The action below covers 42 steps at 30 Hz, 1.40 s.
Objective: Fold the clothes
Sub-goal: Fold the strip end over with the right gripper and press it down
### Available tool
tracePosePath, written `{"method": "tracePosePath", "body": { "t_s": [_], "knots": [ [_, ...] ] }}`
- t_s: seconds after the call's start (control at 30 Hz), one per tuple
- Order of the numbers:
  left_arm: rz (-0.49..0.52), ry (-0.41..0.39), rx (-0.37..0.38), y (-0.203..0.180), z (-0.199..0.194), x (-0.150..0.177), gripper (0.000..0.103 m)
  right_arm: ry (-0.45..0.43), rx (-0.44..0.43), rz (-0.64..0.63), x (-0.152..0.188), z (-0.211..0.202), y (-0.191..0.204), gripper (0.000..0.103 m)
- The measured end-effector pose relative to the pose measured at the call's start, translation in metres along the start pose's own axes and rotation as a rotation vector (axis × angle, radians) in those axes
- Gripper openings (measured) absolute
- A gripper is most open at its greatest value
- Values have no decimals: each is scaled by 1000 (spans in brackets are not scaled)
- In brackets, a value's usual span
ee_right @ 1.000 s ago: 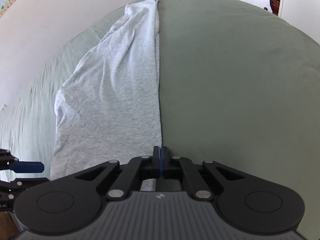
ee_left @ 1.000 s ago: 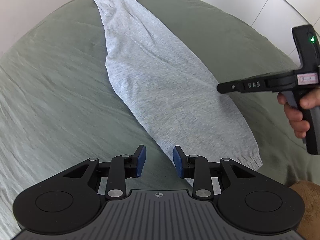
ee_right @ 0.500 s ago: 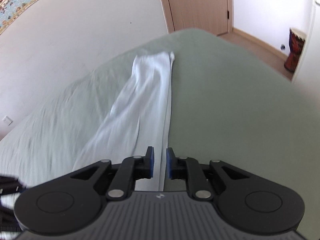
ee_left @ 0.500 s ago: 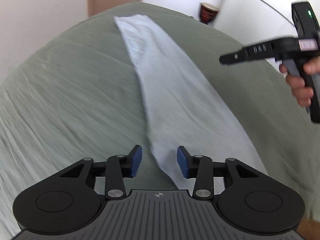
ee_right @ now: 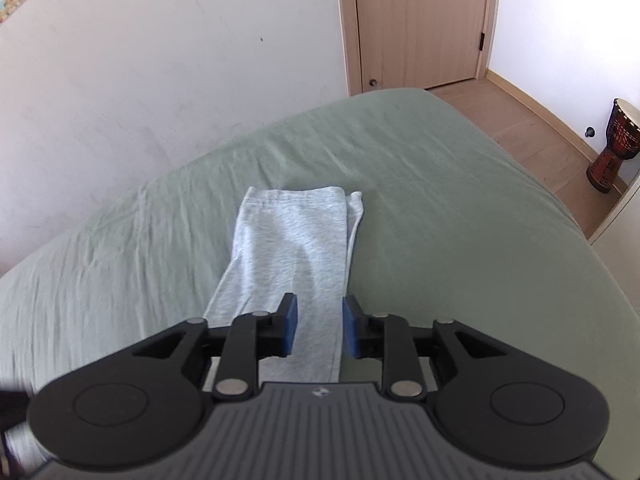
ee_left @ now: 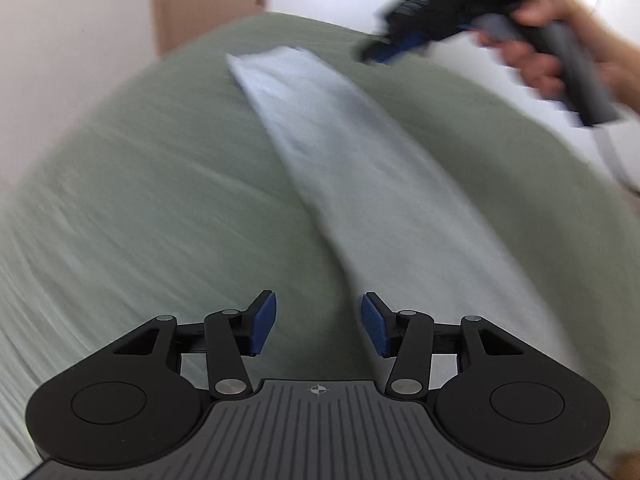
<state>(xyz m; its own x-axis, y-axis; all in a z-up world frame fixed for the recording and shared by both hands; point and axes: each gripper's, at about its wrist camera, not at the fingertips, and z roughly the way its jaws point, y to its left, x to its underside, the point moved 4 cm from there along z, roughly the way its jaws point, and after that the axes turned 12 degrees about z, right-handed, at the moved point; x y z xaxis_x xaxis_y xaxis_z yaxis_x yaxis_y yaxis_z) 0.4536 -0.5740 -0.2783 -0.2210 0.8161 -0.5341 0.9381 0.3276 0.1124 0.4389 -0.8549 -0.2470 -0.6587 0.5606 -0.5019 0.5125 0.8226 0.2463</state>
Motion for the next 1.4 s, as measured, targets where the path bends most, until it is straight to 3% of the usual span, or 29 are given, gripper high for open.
{"method": "tracePosePath", "body": {
  "t_s": [0.13, 0.23, 0.4, 0.47, 0.73, 0.77, 0.83, 0.93, 1.07, 1.17, 1.23, 1.27, 1.4],
  "knots": [
    [-95, 36, -88, 40, 33, -32, 48, 32, 19, -18, -25, 26, 7, 35],
    [-139, 47, -24, 50, 42, -30, 48, 53, 14, -31, -47, 45, 15, 35],
    [-214, -23, 160, 58, 37, -24, 48, 82, 20, -8, -74, 75, 15, 35],
    [-231, -35, 202, 59, 38, -23, 48, 93, 28, -16, -78, 84, 14, 35],
    [-223, -47, 191, 56, 42, -20, 49, 141, 32, -12, -83, 110, 7, 35],
    [-217, -47, 185, 55, 42, -20, 49, 144, 30, -12, -83, 111, 7, 33],
    [-206, -47, 176, 55, 42, -21, 49, 154, 30, -13, -81, 112, 7, 8],
    [-208, -48, 175, 56, 42, -20, 50, 136, 32, -26, -82, 103, 11, 2],
    [-219, -49, 180, 59, 38, -16, 50, 85, 59, 5, -88, 90, 2, 2],
    [-214, -48, 173, 59, 37, -16, 50, 101, 96, 21, -86, 97, -8, 4],
    [-204, -44, 161, 57, 36, -16, 50, 97, 164, -6, -78, 106, -9, 24],
    [-200, -43, 156, 57, 36, -16, 50, 71, 180, -21, -78, 104, -6, 27],
    [-200, -44, 158, 57, 35, -18, 50, 8, 73, 24, -86, 82, 9, 27]
  ]
}}
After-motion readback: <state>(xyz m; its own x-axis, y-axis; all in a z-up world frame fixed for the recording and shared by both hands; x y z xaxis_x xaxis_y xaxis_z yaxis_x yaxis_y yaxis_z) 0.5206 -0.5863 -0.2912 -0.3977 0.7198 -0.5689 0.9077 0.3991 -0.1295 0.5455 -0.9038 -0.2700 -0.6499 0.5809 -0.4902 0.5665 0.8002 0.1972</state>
